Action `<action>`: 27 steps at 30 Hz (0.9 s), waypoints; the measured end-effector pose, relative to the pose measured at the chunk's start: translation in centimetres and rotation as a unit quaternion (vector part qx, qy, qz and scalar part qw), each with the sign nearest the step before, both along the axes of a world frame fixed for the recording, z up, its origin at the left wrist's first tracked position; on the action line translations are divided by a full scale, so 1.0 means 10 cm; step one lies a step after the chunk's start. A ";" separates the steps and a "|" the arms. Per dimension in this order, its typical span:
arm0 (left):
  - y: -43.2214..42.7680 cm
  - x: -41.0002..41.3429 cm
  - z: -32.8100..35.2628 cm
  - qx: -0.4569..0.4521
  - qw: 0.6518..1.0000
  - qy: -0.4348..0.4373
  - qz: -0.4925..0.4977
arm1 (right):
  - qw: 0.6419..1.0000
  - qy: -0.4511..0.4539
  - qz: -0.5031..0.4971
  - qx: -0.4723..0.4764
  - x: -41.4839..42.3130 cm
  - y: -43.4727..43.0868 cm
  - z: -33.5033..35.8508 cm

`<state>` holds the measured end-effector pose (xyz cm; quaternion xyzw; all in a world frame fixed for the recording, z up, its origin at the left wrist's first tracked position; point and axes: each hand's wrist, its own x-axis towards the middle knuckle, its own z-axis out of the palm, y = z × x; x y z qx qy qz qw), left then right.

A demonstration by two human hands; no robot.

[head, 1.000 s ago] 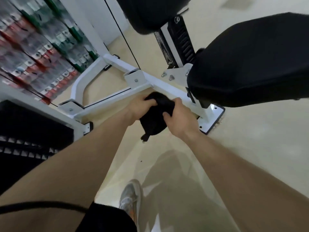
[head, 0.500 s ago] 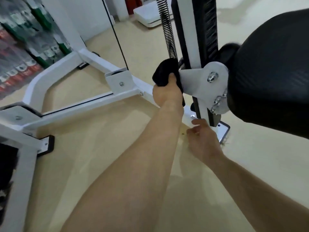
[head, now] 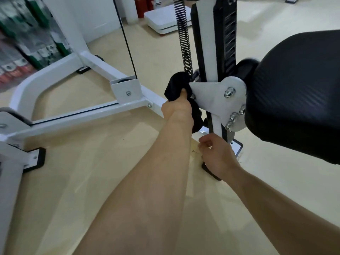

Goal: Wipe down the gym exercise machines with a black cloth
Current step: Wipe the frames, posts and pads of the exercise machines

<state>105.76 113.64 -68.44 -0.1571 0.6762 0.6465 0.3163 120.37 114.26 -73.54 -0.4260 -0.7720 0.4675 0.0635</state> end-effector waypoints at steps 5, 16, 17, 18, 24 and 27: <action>-0.05 -0.03 0.02 0.030 0.999 -0.029 0.015 | 1.000 -0.018 0.003 0.019 0.10 0.01 0.11; 0.17 0.86 -0.02 0.048 0.954 0.292 -0.054 | 0.994 -0.081 0.034 0.070 0.36 -0.05 0.21; 0.14 0.93 -0.08 0.050 0.948 0.306 -0.067 | 0.993 -0.083 0.039 0.076 0.41 -0.05 0.22; 0.10 0.99 -0.16 0.051 0.942 0.323 -0.080 | 0.992 -0.085 0.046 0.085 0.45 -0.04 0.23; 0.04 1.16 -0.31 0.093 0.944 0.291 -0.127 | 0.983 -0.115 0.066 0.129 0.63 0.11 0.08; 0.06 1.11 -0.12 0.095 0.927 0.339 -0.126 | 0.985 -0.111 0.048 0.122 0.73 0.20 0.00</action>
